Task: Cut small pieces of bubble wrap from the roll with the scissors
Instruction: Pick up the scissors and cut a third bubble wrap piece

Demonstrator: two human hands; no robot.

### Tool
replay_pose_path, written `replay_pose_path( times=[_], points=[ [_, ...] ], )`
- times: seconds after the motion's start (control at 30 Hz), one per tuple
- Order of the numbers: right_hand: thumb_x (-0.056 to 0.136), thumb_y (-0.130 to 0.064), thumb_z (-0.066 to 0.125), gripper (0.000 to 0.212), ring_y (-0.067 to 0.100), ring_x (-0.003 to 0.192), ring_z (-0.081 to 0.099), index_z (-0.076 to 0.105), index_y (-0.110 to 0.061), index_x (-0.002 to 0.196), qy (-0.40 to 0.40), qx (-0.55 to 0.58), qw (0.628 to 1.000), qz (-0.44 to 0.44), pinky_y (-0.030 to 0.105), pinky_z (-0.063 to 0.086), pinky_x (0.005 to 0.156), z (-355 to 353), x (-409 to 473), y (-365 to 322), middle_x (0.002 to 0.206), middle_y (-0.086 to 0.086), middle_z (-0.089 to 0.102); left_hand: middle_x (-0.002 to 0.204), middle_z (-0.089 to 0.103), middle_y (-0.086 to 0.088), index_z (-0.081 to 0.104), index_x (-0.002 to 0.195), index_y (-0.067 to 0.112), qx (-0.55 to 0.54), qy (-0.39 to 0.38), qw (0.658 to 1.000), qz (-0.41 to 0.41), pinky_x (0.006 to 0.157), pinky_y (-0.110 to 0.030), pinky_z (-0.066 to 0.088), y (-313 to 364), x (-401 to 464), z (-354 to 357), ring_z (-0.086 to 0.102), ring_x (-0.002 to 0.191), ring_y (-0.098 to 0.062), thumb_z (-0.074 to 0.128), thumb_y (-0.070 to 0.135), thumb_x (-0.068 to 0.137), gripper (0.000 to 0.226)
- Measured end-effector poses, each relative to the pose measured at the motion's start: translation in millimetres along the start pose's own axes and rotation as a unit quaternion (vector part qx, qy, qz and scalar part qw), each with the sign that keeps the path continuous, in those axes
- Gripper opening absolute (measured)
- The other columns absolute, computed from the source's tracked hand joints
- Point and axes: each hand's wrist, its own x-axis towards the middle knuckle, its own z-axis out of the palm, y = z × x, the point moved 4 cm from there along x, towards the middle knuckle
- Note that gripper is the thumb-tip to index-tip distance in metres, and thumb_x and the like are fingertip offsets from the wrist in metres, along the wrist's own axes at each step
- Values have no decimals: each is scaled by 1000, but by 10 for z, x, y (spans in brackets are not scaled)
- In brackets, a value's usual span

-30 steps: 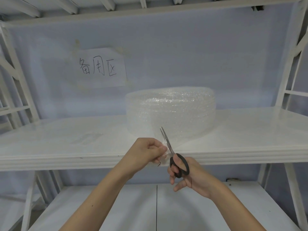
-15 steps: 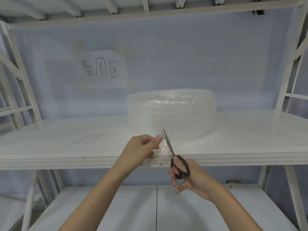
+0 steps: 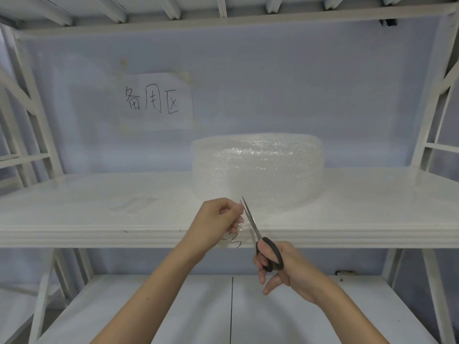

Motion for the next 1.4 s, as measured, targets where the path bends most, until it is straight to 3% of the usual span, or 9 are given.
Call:
replay_pose_path(
  times=[0.23,0.5,0.7,0.8,0.9,0.97,1.2,1.3,1.4],
  points=[
    [80,-53,61,49,18,56,54,47,-8,67,-4,-1,1000,-5,32,54,50,20,77,-86,70,5,48,57,61,5,68,80,8,0,-13,1000,3,66,-26,53,18,-15,6,57,53,-8,60,18,96,20],
    [80,-49,67,45,17,56,55,56,-8,65,27,5,999,-21,32,55,52,39,118,-55,68,5,50,56,61,6,68,78,9,11,-8,1000,14,69,-34,50,-15,-12,-5,51,52,-10,61,20,95,21],
    [82,-53,62,46,17,54,54,55,-11,65,23,22,999,-26,29,53,45,86,115,-161,70,4,52,57,65,7,69,79,11,26,-36,999,23,65,-25,52,16,-55,44,55,55,-8,61,20,95,20],
    [75,-60,66,48,18,48,48,57,-16,58,39,-6,999,-32,25,46,38,53,136,-228,69,8,50,60,64,3,69,83,6,17,-48,998,27,63,-24,51,46,-63,35,53,55,-10,61,20,95,20],
    [63,-73,69,55,19,48,28,55,-20,54,44,-31,998,-14,19,26,34,12,133,-273,78,18,43,63,65,2,68,87,1,19,-60,998,25,64,-26,52,70,-54,16,53,56,-11,62,19,95,21],
    [66,-70,67,55,15,47,25,54,-18,57,32,-21,999,-6,18,17,36,-9,128,-299,83,16,42,63,66,3,68,90,-2,19,-69,997,24,63,-24,52,78,-50,13,53,56,-12,62,18,95,22],
    [67,-68,66,52,13,46,20,53,-19,56,28,-31,999,-13,16,16,37,-7,155,-280,81,16,37,65,68,4,71,85,8,15,-64,998,20,63,-22,52,83,-47,-7,57,58,-11,62,19,95,17],
    [74,-61,65,52,11,42,22,49,-13,63,29,-16,999,-13,16,15,37,-9,160,-240,76,15,43,70,71,2,74,84,11,-7,-51,999,18,65,-24,54,102,-65,-44,60,61,-11,61,31,95,26],
    [75,-58,64,50,11,41,22,50,-12,62,32,-10,999,-14,16,14,36,-6,169,-222,77,14,43,72,72,-2,75,81,9,-30,-10,999,-21,68,-29,58,111,-48,-83,62,62,-12,48,49,97,50]
  ],
)
